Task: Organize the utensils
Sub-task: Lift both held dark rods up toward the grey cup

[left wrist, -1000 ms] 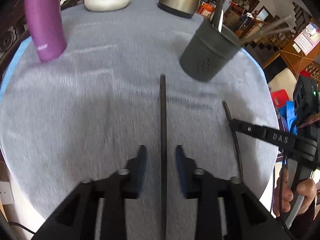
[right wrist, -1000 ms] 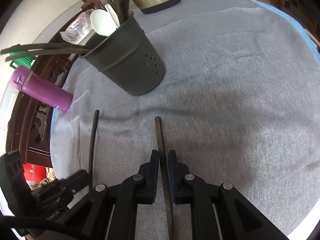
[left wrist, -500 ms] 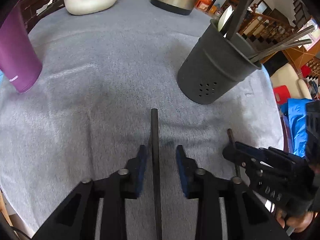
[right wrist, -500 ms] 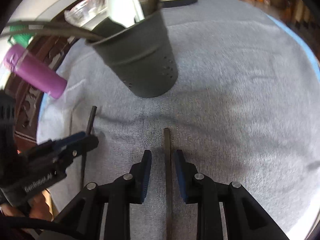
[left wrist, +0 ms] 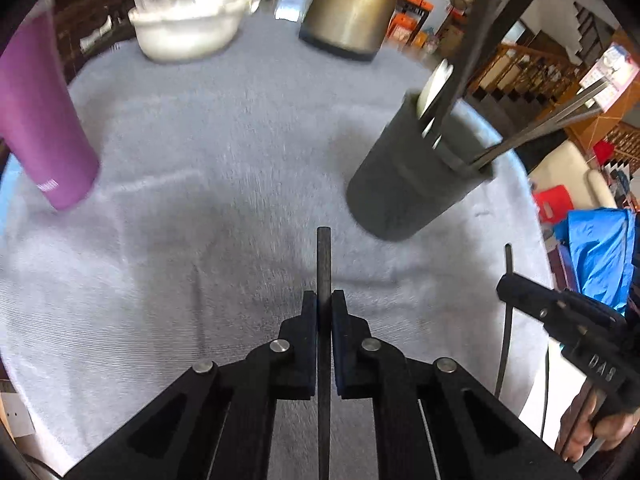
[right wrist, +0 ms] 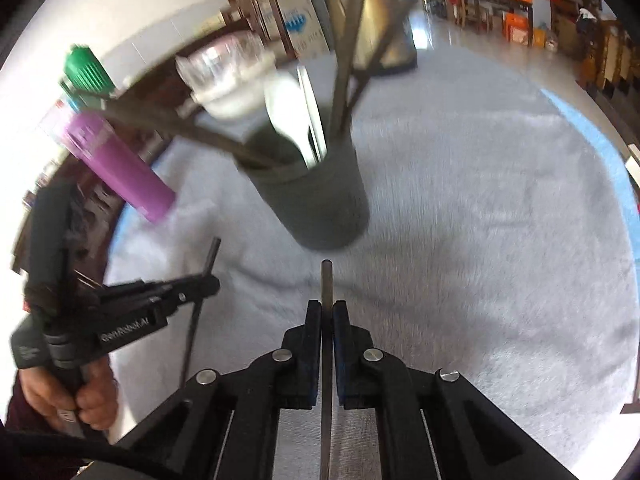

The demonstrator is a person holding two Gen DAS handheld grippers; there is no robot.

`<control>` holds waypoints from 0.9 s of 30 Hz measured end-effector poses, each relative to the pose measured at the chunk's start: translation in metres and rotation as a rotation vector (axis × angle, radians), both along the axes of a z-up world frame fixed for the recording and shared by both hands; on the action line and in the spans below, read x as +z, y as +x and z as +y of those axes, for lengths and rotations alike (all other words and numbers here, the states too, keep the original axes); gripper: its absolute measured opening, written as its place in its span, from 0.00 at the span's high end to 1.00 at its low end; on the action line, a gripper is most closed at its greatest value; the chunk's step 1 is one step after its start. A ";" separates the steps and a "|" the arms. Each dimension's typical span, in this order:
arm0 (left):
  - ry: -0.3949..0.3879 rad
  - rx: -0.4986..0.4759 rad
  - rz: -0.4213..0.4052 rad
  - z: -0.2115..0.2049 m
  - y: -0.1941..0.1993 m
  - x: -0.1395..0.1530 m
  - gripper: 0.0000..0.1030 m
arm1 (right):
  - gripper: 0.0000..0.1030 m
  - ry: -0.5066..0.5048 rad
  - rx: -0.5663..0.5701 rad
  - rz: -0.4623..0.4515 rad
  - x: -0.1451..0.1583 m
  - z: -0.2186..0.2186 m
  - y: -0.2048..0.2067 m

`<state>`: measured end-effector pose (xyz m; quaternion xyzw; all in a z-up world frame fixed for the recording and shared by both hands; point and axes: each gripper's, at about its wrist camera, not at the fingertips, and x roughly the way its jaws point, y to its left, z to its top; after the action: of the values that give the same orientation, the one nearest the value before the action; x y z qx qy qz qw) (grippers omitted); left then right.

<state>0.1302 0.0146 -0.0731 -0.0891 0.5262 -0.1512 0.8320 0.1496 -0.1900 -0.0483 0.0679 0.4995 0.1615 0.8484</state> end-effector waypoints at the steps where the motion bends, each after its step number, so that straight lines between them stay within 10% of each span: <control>1: -0.008 0.005 -0.030 0.004 -0.004 0.012 0.93 | 0.94 0.024 -0.003 -0.031 0.010 -0.003 -0.002; 16: -0.062 0.077 -0.356 0.040 -0.055 0.130 0.94 | 0.94 0.251 -0.096 -0.375 0.107 -0.031 -0.040; 27: -0.057 0.083 -0.473 0.038 -0.073 0.174 0.94 | 0.94 0.237 -0.102 -0.498 0.147 -0.022 -0.045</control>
<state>0.0570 0.0529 0.1011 -0.0961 0.3080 -0.1485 0.9348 0.1042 -0.2121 0.0991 0.1500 0.2489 0.1874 0.9383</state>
